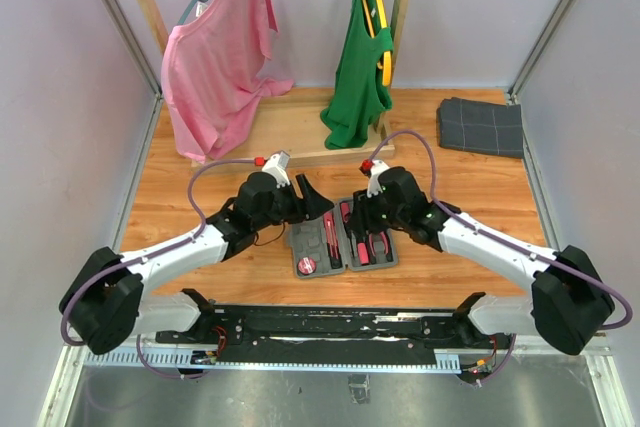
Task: Sort the tools into containers
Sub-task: Pick up the wrench from the center of the board, then place the wrench in the storage box.
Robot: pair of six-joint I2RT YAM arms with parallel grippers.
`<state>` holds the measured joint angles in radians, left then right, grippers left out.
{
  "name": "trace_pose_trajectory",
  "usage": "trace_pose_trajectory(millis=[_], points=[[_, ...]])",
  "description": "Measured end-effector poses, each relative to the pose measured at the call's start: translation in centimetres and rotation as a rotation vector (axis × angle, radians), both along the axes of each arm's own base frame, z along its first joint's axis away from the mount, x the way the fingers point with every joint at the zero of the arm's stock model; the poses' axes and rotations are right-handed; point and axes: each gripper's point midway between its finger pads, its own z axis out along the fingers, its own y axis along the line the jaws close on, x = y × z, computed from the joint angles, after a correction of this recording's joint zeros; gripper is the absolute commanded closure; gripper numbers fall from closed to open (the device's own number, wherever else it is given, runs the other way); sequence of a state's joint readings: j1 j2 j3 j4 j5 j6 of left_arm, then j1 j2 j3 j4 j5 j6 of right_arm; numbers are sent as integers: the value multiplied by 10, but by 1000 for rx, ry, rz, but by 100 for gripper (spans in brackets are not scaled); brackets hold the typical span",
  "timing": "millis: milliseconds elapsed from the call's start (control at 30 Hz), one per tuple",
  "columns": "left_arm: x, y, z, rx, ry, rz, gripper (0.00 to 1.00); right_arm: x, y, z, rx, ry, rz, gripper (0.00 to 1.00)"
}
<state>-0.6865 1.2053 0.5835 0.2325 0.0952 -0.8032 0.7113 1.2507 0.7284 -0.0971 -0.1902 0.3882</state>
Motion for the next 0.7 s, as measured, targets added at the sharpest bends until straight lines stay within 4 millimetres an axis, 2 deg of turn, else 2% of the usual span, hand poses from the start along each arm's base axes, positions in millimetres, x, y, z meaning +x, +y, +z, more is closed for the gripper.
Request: trace_pose_trajectory(millis=[267, 700], points=[[-6, -11, -11, -46, 52, -41, 38, -10, 27, 2, 22, -48, 104, 71], [-9, -17, -15, -61, 76, -71, 52, -12, 36, 7, 30, -90, 140, 71]])
